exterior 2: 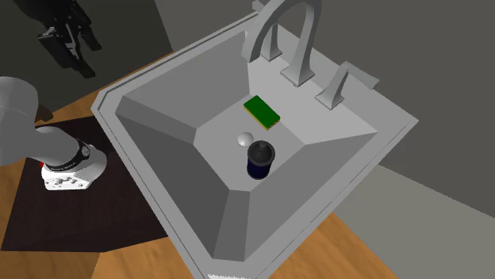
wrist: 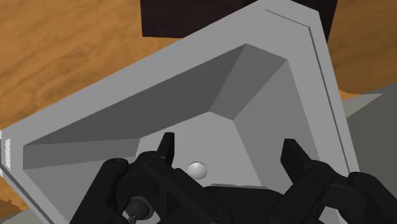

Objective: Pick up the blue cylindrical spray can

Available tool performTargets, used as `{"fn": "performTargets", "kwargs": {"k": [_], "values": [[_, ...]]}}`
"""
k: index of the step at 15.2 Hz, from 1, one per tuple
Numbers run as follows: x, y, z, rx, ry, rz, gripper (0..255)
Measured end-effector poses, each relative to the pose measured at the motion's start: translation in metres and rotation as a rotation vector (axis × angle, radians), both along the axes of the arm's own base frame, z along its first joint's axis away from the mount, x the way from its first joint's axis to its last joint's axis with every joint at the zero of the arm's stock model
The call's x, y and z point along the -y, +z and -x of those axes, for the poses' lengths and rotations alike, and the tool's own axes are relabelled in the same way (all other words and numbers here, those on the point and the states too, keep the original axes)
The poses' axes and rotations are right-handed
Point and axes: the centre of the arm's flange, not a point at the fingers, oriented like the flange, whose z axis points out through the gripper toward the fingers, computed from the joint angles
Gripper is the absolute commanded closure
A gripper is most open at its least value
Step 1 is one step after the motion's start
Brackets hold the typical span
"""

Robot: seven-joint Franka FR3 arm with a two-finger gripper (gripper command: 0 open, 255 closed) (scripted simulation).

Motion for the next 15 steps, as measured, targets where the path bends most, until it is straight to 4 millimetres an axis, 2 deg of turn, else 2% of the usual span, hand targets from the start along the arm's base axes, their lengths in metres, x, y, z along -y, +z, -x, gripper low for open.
{"fn": "performTargets", "kwargs": {"k": [2, 5, 7, 10, 15], "values": [[0.0, -0.004, -0.003, 0.008, -0.014, 0.004, 0], [-0.01, -0.028, -0.025, 0.055, -0.089, 0.028, 0], [-0.007, -0.041, -0.039, 0.094, -0.148, 0.045, 0], [-0.009, -0.066, -0.066, 0.152, -0.238, 0.072, 0], [0.001, -0.1, -0.111, 0.25, -0.388, 0.118, 0]]}}
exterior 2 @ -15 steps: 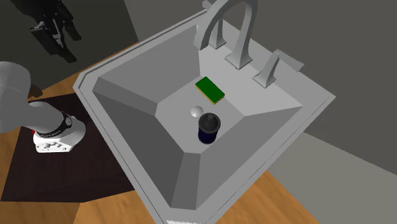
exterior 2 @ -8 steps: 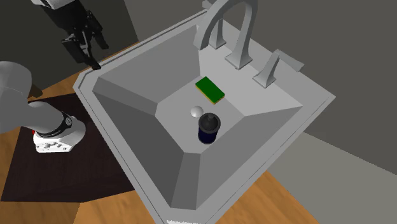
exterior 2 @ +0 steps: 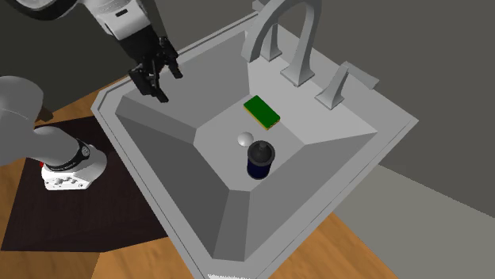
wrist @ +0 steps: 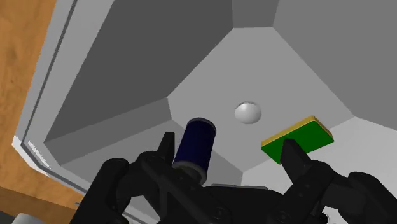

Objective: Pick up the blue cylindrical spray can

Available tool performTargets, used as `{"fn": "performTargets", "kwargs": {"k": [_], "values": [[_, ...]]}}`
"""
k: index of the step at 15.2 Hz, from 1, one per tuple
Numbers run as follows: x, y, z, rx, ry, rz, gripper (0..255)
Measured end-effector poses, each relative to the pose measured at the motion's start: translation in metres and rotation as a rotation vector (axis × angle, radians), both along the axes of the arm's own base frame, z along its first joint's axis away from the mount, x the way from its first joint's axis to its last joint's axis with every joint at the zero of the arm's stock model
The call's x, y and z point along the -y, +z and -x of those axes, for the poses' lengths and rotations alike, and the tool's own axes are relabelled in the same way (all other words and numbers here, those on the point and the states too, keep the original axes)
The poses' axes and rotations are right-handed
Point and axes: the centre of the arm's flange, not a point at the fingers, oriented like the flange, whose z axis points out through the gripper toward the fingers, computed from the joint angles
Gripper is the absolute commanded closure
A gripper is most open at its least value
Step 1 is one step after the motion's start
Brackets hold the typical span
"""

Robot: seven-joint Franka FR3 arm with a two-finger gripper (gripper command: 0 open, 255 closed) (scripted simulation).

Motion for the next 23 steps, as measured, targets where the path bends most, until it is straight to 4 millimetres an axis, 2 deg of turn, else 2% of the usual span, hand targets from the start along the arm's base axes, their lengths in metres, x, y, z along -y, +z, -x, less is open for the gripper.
{"fn": "performTargets", "kwargs": {"k": [7, 14, 17, 20, 23], "values": [[0.022, -0.04, -0.066, 0.139, -0.209, 0.063, 0], [0.063, -0.069, -0.132, 0.276, -0.418, 0.123, 0], [0.08, -0.081, -0.156, 0.334, -0.507, 0.15, 0], [0.105, -0.085, -0.179, 0.39, -0.593, 0.175, 0], [0.111, -0.098, -0.185, 0.406, -0.615, 0.182, 0]]}}
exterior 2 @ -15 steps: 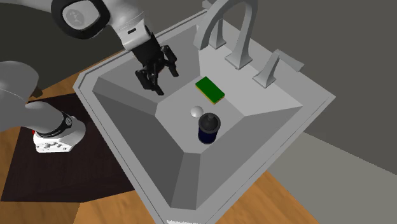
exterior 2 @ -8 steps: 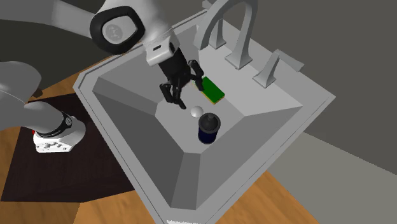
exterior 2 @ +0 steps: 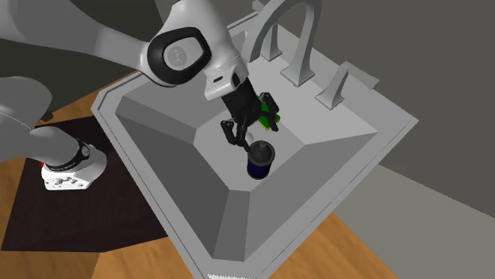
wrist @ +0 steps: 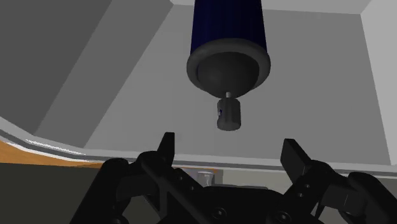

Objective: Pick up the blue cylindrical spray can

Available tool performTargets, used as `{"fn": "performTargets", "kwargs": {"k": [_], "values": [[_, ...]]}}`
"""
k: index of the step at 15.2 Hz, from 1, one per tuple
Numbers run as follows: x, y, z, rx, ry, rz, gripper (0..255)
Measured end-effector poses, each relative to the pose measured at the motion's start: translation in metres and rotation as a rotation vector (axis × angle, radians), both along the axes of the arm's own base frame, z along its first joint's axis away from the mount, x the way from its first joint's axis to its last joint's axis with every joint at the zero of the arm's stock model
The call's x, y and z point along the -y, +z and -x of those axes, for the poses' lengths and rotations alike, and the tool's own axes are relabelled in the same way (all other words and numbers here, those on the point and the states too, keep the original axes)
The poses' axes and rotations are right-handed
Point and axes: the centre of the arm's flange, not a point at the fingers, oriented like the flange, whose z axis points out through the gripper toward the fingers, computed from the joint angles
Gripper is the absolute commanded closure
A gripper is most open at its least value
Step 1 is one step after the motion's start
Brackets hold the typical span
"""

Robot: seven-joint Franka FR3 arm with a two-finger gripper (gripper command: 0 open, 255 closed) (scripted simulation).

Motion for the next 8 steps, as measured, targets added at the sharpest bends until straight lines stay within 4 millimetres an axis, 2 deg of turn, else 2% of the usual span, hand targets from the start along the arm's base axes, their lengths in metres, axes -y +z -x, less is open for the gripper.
{"fn": "performTargets", "kwargs": {"k": [5, 6, 8], "values": [[0.001, -0.025, -0.001, 0.002, -0.003, 0.001, 0], [0.0, -0.027, -0.001, 0.002, -0.003, 0.001, 255], [0.0, -0.028, -0.002, 0.003, -0.003, 0.002, 255]]}}
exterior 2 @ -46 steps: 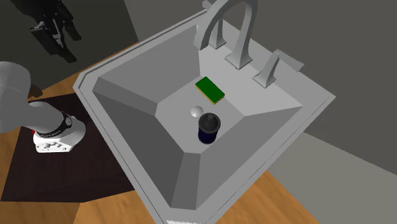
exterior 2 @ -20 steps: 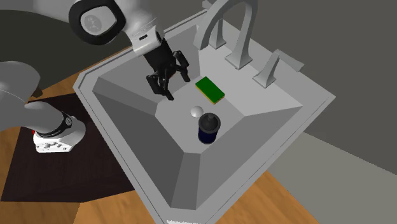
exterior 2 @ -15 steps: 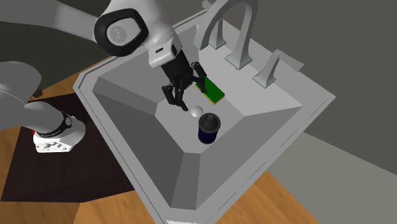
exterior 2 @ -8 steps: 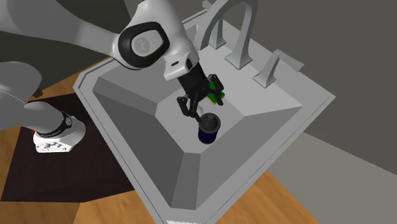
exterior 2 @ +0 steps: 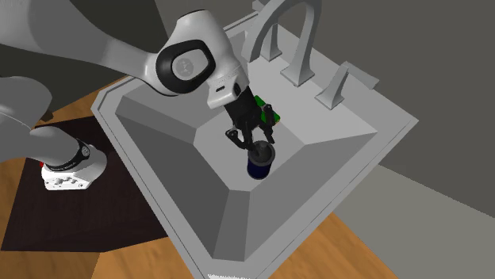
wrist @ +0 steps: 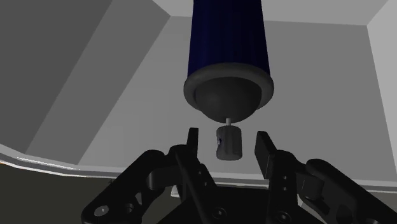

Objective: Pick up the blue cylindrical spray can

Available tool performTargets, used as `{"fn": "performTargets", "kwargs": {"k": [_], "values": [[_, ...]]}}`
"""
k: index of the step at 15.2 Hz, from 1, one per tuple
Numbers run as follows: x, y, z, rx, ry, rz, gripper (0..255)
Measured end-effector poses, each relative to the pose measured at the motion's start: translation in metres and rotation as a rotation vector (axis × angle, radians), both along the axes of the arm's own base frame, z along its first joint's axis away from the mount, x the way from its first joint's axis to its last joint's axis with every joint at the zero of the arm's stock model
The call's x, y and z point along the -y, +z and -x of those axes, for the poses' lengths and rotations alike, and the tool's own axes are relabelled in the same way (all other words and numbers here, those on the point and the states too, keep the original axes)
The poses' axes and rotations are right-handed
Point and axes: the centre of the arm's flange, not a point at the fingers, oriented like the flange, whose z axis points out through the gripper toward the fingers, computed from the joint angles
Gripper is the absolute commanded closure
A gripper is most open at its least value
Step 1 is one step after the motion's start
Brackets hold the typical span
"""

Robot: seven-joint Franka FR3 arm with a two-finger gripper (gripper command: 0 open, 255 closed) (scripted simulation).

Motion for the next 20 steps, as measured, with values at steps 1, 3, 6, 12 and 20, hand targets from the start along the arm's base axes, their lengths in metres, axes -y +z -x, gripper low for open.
{"fn": "performTargets", "kwargs": {"k": [1, 3, 6, 12, 20], "values": [[0.0, 0.0, 0.0, 0.001, 0.0, 0.0, 255], [0.0, 0.0, 0.0, 0.001, 0.0, 0.0, 255], [0.0, 0.0, 0.0, 0.001, 0.0, 0.0, 255], [0.0, 0.014, 0.001, -0.001, 0.0, -0.001, 255], [0.0, 0.057, 0.002, -0.001, 0.0, 0.0, 255]]}}
